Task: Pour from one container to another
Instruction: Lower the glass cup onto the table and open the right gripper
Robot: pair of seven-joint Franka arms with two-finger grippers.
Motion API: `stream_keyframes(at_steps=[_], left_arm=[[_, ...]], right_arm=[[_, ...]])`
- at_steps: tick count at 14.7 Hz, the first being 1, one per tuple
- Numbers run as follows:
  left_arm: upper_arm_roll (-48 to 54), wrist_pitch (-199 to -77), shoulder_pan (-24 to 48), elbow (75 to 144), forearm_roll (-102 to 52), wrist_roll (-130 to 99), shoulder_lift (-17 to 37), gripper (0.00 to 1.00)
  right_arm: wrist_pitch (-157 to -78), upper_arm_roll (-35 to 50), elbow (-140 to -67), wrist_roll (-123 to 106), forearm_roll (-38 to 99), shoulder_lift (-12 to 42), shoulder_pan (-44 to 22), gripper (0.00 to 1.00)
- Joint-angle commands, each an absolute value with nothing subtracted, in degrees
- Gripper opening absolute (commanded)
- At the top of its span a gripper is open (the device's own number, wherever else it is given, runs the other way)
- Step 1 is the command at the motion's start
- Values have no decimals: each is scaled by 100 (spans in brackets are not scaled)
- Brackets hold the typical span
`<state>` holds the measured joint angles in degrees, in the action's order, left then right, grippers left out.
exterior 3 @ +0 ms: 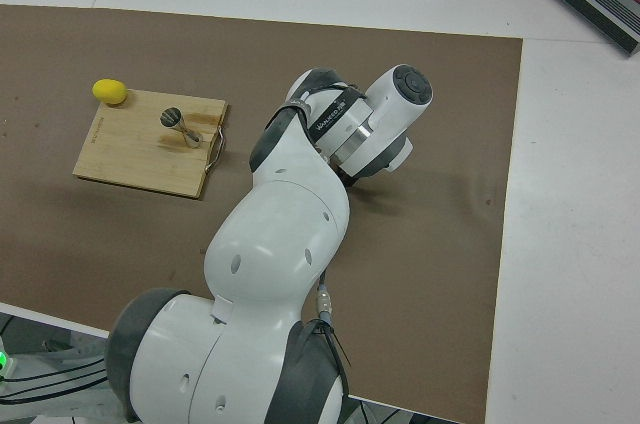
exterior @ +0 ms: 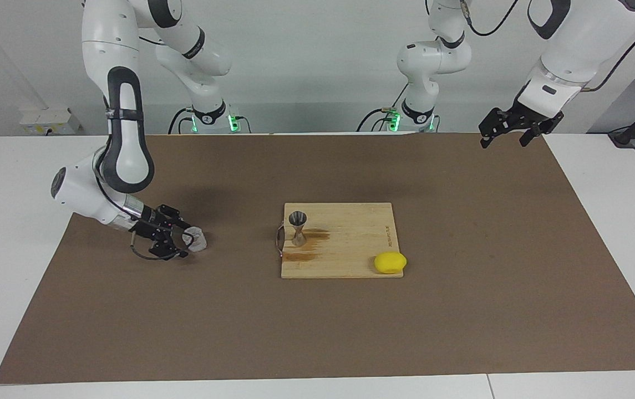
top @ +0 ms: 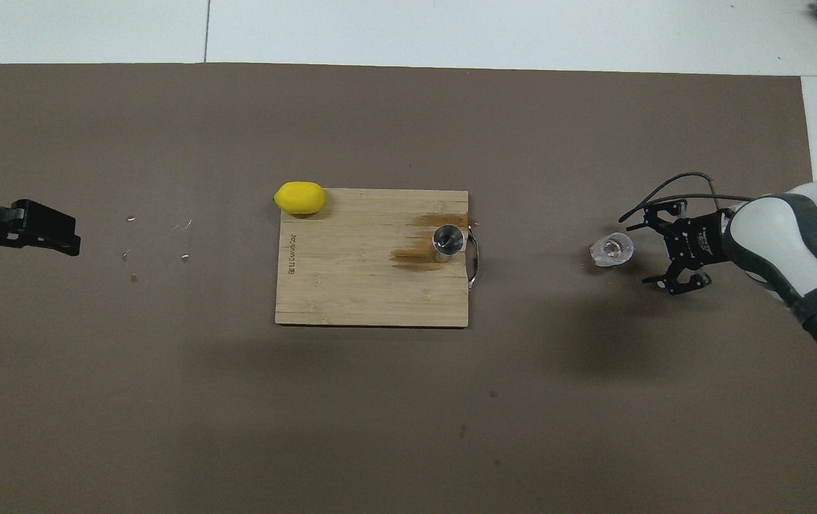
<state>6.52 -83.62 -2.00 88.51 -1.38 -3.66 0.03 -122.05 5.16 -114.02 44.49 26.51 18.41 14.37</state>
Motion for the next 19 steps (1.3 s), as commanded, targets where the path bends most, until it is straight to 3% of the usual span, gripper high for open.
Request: stream_keyframes(at_steps=[1, 7, 13, 19], left_arm=[[677, -8323, -255, 8930, -149, -413, -79, 100], [677, -8323, -255, 8930, -149, -413, -79, 100], [677, -8323, -255, 8930, -149, -413, -88, 100], [677, -8323, -255, 8930, -149, -422, -79, 100]], right_arm=[[-12068, 554, -11637, 3912, 1953, 1398, 1415, 100], [-11733, 589, -11575, 2779, 547, 897, 888, 100], [-11593, 606, -11549, 1689, 439, 274, 484, 100], [-10504, 624, -10426, 1538, 387, 158, 404, 100]])
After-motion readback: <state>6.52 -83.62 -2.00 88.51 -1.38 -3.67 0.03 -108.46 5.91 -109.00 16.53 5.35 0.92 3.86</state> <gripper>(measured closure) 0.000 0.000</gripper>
